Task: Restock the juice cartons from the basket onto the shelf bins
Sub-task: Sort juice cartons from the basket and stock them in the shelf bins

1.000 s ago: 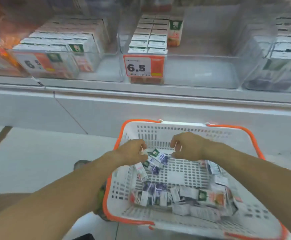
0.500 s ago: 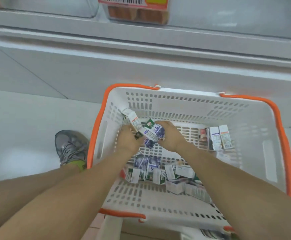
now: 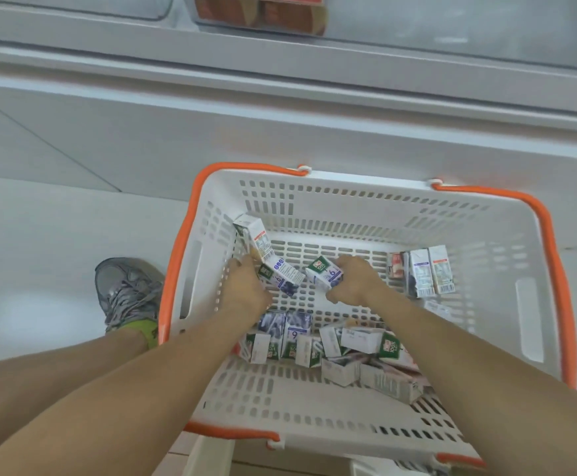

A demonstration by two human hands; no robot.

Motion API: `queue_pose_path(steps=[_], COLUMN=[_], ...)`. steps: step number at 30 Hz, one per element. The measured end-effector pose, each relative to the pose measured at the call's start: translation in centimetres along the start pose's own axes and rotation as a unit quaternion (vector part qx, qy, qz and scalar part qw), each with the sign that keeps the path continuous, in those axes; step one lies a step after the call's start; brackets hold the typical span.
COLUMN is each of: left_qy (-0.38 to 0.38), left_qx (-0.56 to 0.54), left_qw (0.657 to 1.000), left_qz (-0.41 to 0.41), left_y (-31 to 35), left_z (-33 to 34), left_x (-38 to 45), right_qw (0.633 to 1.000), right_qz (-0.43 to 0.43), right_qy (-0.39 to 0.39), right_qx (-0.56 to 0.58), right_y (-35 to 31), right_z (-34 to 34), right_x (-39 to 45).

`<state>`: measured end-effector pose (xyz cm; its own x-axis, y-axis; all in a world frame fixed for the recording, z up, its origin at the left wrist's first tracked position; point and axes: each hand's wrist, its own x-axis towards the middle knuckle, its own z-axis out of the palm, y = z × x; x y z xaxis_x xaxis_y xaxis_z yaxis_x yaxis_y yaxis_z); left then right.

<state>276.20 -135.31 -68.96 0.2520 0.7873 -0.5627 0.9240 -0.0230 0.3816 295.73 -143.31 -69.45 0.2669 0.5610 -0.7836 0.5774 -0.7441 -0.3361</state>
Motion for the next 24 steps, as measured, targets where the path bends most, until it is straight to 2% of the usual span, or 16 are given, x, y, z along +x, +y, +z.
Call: queue_pose_path(steps=[5, 7, 8, 12, 15, 18, 20, 22, 24], left_qy=[-0.019, -0.072, -0.116, -0.317, -0.379, -0.396, -0.395, -0.359, -0.336], left_qx=[-0.038, -0.076, -0.135, -0.364, -0.418, -0.46, -0.448, -0.405, -0.362], left_qw=[0.999, 0.994, 0.984, 0.875, 0.823, 0.792, 0.796, 0.828, 0.843], left_qz=[0.03, 0.017, 0.009, 0.017, 0.064, 0.066, 0.099, 0.149, 0.212], left_y=[0.8, 2.2, 3.0, 7.1, 9.5, 12.3, 15.2, 17.6, 19.2], left_z=[-3.6, -5.8, -7.1, -12.8, -16.1, -19.8, -22.4, -24.6, -26.0], left_x=[-1.9, -2.7, -3.0, -6.8, -8.7, -10.7, -12.9, -15.1, -17.2], right_qw=[0.971, 0.966, 0.967, 0.972, 0.975, 0.956, 0.931, 0.91, 0.896], right_qz=[0.011, -0.024, -0.043, -0.116, -0.159, -0.2, -0.231, -0.27, -0.305], right_qy=[-0.094, -0.096, -0.092, -0.07, -0.022, 0.053, 0.076, 0.086, 0.104], right_qx=[0.222, 0.237, 0.235, 0.19, 0.156, 0.209, 0.272, 0.302, 0.304], right_y=[-0.7, -1.6, -2.1, -4.6, -6.0, -7.0, -7.7, -8.2, -8.5], right_z=[-4.3, -5.9, -6.9, -11.7, -15.2, -17.8, -19.1, -19.5, -19.4], right_x=[-3.7, -5.7, -6.8, -13.5, -18.9, -24.3, -27.3, -29.7, -31.3])
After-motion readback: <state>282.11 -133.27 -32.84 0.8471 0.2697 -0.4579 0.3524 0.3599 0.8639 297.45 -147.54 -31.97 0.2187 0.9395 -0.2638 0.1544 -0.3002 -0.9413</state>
